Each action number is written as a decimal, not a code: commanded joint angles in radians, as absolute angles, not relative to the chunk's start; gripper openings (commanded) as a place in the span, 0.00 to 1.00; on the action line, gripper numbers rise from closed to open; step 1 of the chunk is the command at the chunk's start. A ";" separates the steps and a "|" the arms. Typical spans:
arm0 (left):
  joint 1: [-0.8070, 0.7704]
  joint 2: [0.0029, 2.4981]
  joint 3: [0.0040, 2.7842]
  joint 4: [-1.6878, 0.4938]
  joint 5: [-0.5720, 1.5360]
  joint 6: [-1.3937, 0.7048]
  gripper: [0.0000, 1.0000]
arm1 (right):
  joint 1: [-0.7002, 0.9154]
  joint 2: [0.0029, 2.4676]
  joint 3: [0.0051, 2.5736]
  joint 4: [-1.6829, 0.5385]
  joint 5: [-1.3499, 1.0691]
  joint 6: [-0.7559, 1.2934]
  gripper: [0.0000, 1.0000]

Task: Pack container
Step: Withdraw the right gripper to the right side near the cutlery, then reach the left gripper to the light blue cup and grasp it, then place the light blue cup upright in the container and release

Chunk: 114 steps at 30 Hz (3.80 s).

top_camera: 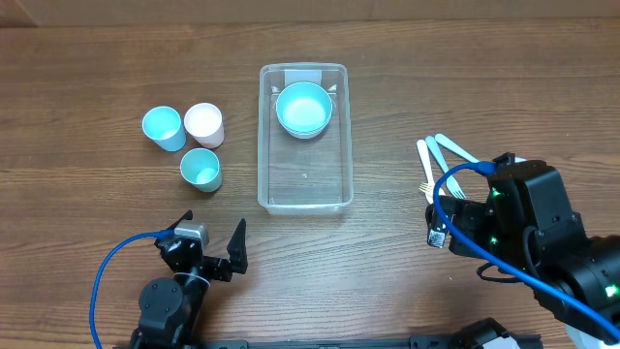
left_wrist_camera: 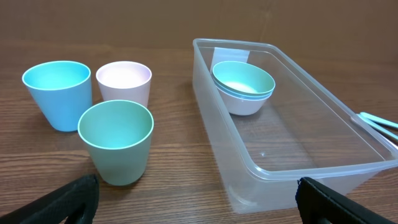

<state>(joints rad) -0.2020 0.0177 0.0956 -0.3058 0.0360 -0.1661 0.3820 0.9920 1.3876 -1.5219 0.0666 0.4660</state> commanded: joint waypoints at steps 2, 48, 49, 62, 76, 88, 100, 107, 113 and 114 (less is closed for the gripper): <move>-0.197 0.013 0.092 -0.290 -0.012 -0.180 1.00 | 0.386 1.009 1.382 -1.520 0.057 0.456 1.00; 0.405 1.663 1.331 -0.592 0.305 0.360 1.00 | 0.386 1.139 1.382 -1.520 0.057 0.456 1.00; 0.405 1.686 1.331 -0.572 0.317 0.359 1.00 | 0.386 1.139 1.382 -1.520 0.057 0.456 1.00; 0.260 1.949 1.333 -0.353 0.043 0.288 0.86 | 0.386 1.139 1.382 -1.520 0.057 0.456 1.00; 0.259 1.999 1.440 -0.450 0.135 0.203 0.04 | 0.386 1.139 1.382 -1.520 0.057 0.456 1.00; 0.081 1.860 2.053 -1.024 0.247 0.260 0.04 | 0.386 1.140 1.382 -1.520 0.057 0.456 1.00; -0.522 2.037 2.073 -1.188 0.020 0.354 0.04 | 0.386 1.140 1.382 -1.520 0.057 0.456 1.00; -0.516 2.133 2.072 -1.278 -0.078 0.240 0.04 | 0.386 1.139 1.382 -1.520 0.057 0.456 1.00; -0.465 2.139 2.043 -1.317 -0.078 0.178 0.04 | 0.386 1.140 1.382 -1.520 0.057 0.456 1.00; -0.458 2.139 2.033 -1.324 -0.060 0.178 0.04 | 0.386 1.139 1.382 -1.520 0.057 0.456 1.00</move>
